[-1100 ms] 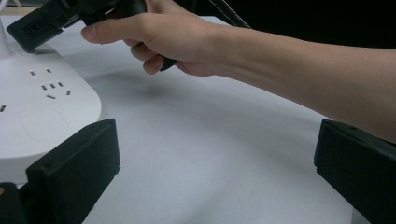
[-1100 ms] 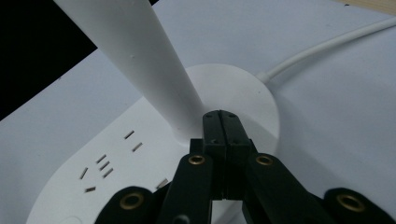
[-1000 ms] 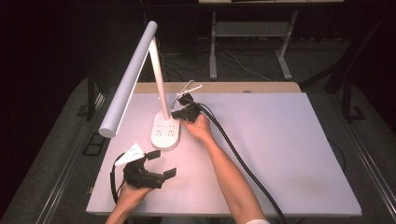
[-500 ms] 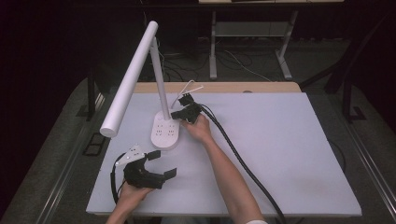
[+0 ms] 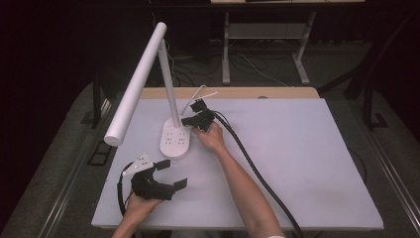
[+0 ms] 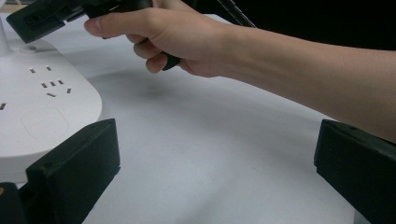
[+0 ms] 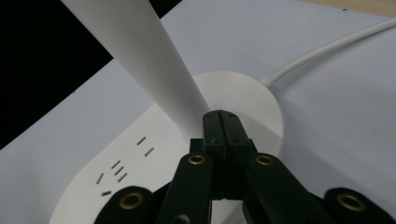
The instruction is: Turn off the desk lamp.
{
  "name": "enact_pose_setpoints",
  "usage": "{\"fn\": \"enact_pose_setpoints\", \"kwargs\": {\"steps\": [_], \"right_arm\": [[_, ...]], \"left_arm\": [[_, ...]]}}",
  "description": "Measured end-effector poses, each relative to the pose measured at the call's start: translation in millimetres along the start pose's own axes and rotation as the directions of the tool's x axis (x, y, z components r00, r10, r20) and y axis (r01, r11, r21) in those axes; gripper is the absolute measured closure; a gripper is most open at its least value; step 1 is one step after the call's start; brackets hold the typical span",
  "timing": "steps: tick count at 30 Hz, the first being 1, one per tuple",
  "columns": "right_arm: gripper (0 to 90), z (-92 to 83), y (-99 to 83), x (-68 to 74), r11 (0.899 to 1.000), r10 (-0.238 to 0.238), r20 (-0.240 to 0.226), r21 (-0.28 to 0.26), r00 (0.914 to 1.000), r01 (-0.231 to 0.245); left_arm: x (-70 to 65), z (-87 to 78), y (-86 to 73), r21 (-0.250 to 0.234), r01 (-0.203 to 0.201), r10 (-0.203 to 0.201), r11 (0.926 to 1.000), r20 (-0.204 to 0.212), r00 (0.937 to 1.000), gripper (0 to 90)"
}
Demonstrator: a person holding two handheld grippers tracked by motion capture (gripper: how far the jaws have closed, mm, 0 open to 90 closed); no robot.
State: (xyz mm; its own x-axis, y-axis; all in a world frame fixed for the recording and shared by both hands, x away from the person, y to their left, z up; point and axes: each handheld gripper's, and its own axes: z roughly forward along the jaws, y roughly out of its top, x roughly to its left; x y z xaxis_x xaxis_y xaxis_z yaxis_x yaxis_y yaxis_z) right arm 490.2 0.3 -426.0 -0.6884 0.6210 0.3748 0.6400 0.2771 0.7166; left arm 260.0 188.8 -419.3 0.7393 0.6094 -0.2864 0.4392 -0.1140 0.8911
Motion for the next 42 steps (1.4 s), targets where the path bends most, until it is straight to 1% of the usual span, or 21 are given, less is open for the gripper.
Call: {"fn": "enact_pose_setpoints", "kwargs": {"steps": [3,8,15,19,21,22,26,34,38,40,42], "right_arm": [[90.0,-7.1,0.4,0.2,1.000,-0.005,0.001,-0.006,1.0000,0.005],[90.0,-24.6,-0.6,-2.2,0.999,0.014,-0.017,-0.031,0.9998,-0.015],[90.0,-52.2,-1.5,-8.0,0.998,-0.010,0.001,-0.055,0.9999,0.010],[89.9,-69.0,-3.0,-11.3,0.997,-0.008,0.006,-0.071,1.0000,0.008],[89.4,-77.8,-4.3,-12.6,0.998,-0.001,0.009,-0.070,1.0000,0.002],[84.9,-81.8,-5.0,-13.5,0.997,-0.006,0.012,-0.073,0.9999,0.007],[79.9,-97.5,-7.9,-14.0,0.996,-0.024,0.028,-0.087,0.9993,0.027],[59.6,-130.6,-17.0,-13.7,0.993,-0.044,0.046,-0.110,0.9980,0.048],[49.9,-146.3,-24.4,-15.0,0.991,-0.031,0.054,-0.125,0.9981,0.037],[43.1,-154.8,-28.7,-16.6,0.991,-0.032,0.057,-0.131,0.9978,0.040],[39.2,-164.1,-33.4,-18.7,0.989,-0.024,0.062,-0.143,0.9977,0.033]], "left_arm": [[-0.4,0.4,0.0,0.000,-0.001,0.001,1.0000,0.001,1.0000,0.0],[-0.1,0.0,-0.1,0.000,-0.001,0.001,1.0000,0.001,1.0000,0.0],[0.0,0.4,-0.1,0.003,-0.003,0.003,1.0000,-0.002,1.0000,0.0],[-0.8,0.6,-0.3,0.005,-0.010,0.010,0.9999,-0.004,0.9999,0.0],[-0.9,0.4,-0.3,0.006,-0.011,0.011,0.9999,-0.004,0.9999,0.0],[-1.0,0.5,-0.3,0.006,-0.012,0.012,0.9999,-0.004,0.9999,0.0],[-1.1,1.5,-0.3,0.012,-0.016,0.016,0.9998,-0.003,0.9999,0.0],[-1.8,1.7,-0.7,0.013,-0.017,0.017,0.9998,-0.008,0.9998,0.0],[-2.1,1.9,-0.7,0.016,-0.016,0.016,0.9998,-0.010,0.9998,0.0],[-2.5,2.0,-0.8,0.015,-0.016,0.016,0.9998,-0.010,0.9998,0.0],[-2.6,2.3,-0.8,0.017,-0.017,0.017,0.9997,-0.010,0.9998,0.0]]}}
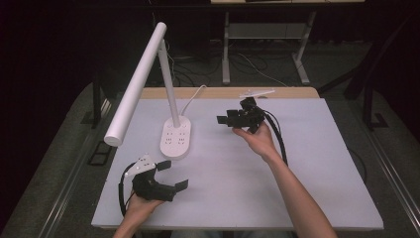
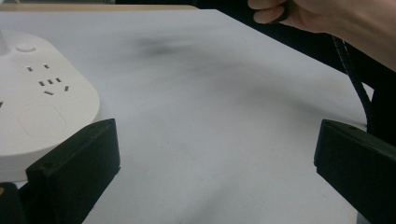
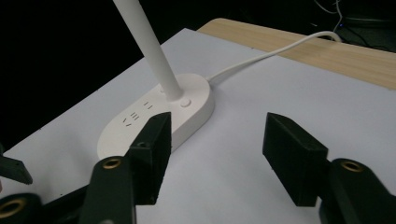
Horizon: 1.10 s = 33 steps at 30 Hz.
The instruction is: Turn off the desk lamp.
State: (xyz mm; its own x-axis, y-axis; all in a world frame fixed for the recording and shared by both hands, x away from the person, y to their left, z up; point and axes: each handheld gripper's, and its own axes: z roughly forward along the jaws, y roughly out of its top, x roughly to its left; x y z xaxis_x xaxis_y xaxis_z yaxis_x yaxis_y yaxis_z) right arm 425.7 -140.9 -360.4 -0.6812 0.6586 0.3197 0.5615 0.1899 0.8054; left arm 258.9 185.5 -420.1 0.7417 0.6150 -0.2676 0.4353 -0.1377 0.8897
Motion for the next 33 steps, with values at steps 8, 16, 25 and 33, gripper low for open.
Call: {"fn": "enact_pose_setpoints", "kwargs": {"steps": [8,16,25,33], "right_arm": [[9.4,-39.6,-14.4,-8.3,1.000,0.010,-0.004,-0.013,0.9999,-0.010],[0.6,-79.3,-35.4,-4.9,0.999,0.004,-0.007,-0.034,1.0000,-0.005],[0.7,-105.3,-58.0,-0.8,0.999,-0.002,-0.003,-0.034,1.0000,0.002],[0.7,-127.4,-88.0,4.4,0.999,-0.002,0.012,-0.043,0.9999,0.003]], "left_arm": [[-1.5,0.7,0.0,0.007,-0.011,0.011,0.9999,0.002,0.9999,0.0],[-3.7,1.6,0.0,0.005,-0.012,0.012,0.9999,0.005,0.9999,0.0],[-4.1,0.2,0.0,0.000,-0.007,0.007,1.0000,0.001,1.0000,0.0],[-4.6,-0.2,0.1,0.000,-0.010,0.010,0.9999,0.000,0.9999,0.0]]}}
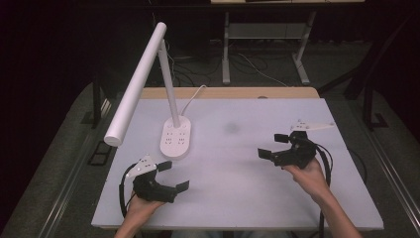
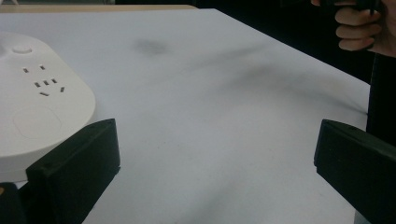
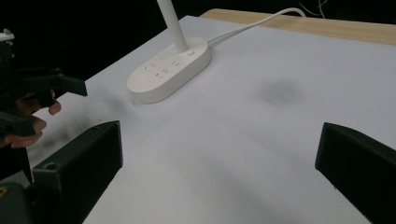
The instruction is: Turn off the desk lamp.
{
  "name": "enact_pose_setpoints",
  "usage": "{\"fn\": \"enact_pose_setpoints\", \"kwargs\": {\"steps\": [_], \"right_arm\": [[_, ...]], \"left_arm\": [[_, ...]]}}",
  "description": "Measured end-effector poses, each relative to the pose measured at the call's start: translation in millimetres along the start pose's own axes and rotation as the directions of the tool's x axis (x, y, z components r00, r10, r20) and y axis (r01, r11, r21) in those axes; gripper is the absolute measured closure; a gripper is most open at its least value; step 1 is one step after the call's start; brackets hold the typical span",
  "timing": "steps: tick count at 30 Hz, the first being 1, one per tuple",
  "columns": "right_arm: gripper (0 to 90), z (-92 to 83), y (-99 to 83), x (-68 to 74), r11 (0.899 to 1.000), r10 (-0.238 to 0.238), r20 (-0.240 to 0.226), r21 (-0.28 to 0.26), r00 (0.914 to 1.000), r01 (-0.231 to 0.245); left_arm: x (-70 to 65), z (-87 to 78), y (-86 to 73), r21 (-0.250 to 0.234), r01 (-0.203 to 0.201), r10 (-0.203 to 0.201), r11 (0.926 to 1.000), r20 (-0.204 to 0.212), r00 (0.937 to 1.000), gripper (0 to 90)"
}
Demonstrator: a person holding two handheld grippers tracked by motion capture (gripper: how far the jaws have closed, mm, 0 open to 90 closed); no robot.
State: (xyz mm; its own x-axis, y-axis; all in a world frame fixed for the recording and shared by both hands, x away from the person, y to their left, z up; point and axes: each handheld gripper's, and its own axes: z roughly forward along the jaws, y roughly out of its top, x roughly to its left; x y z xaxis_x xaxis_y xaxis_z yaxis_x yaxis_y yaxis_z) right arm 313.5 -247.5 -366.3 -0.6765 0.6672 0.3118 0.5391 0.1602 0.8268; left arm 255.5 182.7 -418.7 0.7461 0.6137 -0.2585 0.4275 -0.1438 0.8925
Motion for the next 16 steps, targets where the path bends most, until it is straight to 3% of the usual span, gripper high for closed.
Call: {"fn": "enact_pose_setpoints", "kwargs": {"steps": [9,16], "right_arm": [[0.7,-22.1,-41.5,1.2,1.000,0.027,0.035,-0.017,0.9990,-0.027],[0.7,-31.4,-65.7,3.3,0.999,0.027,0.095,0.020,0.9951,-0.030]], "left_arm": [[-0.2,-0.4,0.1,0.002,-0.002,0.002,1.0000,-0.004,1.0000,0.0],[-0.1,-0.5,0.0,0.001,0.000,0.000,1.0000,-0.007,1.0000,0.0]]}}
